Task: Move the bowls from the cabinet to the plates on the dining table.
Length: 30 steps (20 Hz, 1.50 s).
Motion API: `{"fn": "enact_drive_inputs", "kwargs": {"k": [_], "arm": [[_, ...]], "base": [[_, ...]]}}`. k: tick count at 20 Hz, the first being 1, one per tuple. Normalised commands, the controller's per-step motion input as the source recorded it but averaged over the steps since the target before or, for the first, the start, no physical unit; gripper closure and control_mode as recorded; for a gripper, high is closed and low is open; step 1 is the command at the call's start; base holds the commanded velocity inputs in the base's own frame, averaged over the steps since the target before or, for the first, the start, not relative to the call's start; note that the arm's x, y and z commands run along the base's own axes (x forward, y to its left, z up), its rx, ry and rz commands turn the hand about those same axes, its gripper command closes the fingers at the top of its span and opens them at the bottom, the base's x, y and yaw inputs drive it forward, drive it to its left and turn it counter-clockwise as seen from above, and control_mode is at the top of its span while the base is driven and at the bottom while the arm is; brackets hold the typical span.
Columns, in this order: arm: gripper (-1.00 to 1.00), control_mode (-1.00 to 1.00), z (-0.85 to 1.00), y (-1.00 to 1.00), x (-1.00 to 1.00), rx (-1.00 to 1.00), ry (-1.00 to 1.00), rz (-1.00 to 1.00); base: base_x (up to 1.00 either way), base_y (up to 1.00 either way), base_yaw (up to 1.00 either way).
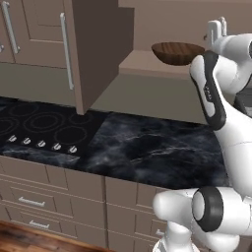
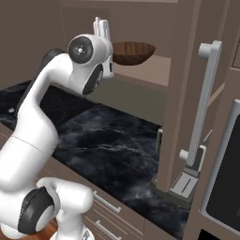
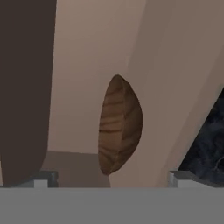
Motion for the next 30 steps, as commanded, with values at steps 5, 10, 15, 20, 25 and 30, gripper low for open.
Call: {"fn": "enact_drive_inputs", "kwargs": {"k": [5, 10, 15, 20, 25, 30], "arm": [[-1.00, -1.00, 0.04, -0.17, 0.33, 0.00, 0.03, 0.18], [-1.00, -1.00, 0.05, -0.16, 0.16, 0.00, 0.02, 0.15], [-1.00, -1.00, 0.00, -0.02, 0.14, -0.01, 0.00, 0.09], [-1.00, -1.00, 0.00, 0.00, 0.12, -0.04, 0.00, 0.03], [-1.00, -1.00, 0.00, 0.00, 0.14, -0.04, 0.00, 0.02], [-1.00, -1.00, -0.01, 0.00, 0.09, -0.02, -0.03, 0.00]], "base": [[0.00, 0.00, 0.00], [0.00, 0.00, 0.00], [0.00, 0.00, 0.00], [0.00, 0.00, 0.00], [0.00, 0.00, 0.00], [0.00, 0.00, 0.00]]}}
